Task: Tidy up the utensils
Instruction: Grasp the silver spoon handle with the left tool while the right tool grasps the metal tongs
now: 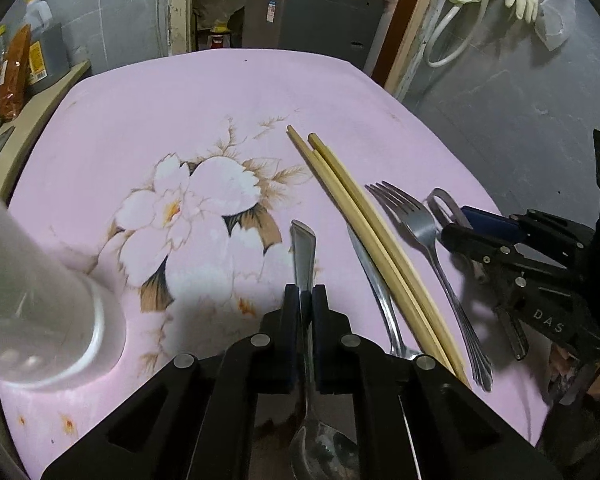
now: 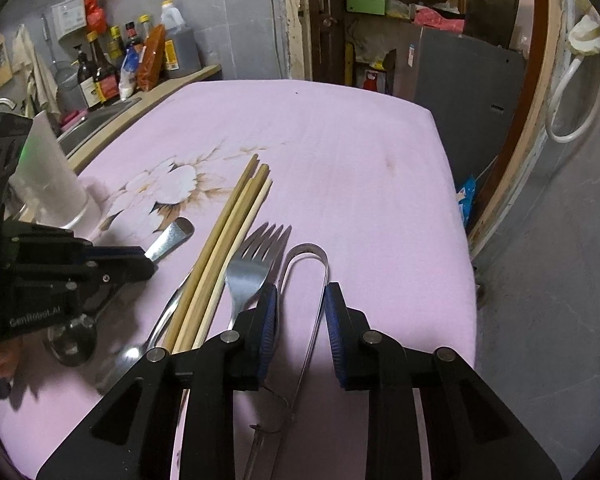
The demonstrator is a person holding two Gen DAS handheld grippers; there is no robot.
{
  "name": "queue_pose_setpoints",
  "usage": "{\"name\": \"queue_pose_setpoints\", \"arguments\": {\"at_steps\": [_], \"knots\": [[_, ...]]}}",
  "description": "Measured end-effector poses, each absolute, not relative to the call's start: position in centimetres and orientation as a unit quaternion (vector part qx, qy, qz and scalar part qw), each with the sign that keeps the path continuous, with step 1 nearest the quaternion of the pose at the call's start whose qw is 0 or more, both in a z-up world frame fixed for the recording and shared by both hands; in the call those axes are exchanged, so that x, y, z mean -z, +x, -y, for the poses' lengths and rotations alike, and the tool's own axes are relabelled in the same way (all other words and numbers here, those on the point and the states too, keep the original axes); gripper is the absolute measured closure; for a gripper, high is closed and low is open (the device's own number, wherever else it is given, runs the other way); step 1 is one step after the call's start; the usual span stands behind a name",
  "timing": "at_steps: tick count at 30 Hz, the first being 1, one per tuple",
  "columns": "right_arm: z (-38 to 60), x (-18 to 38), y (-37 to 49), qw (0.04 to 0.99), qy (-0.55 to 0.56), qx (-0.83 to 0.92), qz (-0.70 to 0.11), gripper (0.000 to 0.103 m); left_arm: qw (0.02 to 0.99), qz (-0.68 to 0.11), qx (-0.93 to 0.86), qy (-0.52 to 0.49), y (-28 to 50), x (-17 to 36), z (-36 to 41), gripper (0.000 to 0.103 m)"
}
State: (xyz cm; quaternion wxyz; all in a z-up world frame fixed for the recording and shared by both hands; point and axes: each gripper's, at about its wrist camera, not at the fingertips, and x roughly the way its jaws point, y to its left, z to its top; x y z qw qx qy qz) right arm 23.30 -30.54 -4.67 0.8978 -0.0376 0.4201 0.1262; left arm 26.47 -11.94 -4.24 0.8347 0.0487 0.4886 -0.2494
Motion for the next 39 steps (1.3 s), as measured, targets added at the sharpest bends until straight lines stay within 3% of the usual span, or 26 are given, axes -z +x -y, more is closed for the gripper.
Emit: {"name": "queue_pose_setpoints", "arguments": {"at_steps": [13, 20, 24, 25, 33, 39], "knots": [[30.4, 4.9, 23.2, 0.887, -0.048, -0.126, -0.441, 0.081, 0.815, -0.503, 0.276, 0.075, 24.7, 4.3, 12.0, 0.099], [29.5, 5.1, 23.8, 0.877, -0.081, -0.121, -0.457, 0.069, 0.793, -0.529, 0.293, 0.079, 25.5, 4.5, 12.3, 0.097], [29.7, 5.2, 23.8, 0.877, -0.069, -0.121, -0.459, 0.074, 0.791, -0.531, 0.295, 0.068, 26.0, 4.3, 12.1, 0.098], [29.8, 5.0, 23.7, 0.879, -0.065, -0.122, -0.456, 0.08, 0.794, -0.527, 0.295, 0.068, 25.8, 4.3, 12.1, 0.099], [31.1, 4.6, 21.3, 0.9, 0.011, -0.126, -0.416, 0.081, 0.821, -0.486, 0.296, 0.049, 23.0, 3.4, 10.0, 0.103], [31.0, 2.9, 17.0, 0.936, 0.055, -0.134, -0.322, 0.081, 0.884, -0.387, 0.259, 0.038, 19.5, 1.5, 8.2, 0.103]]}}
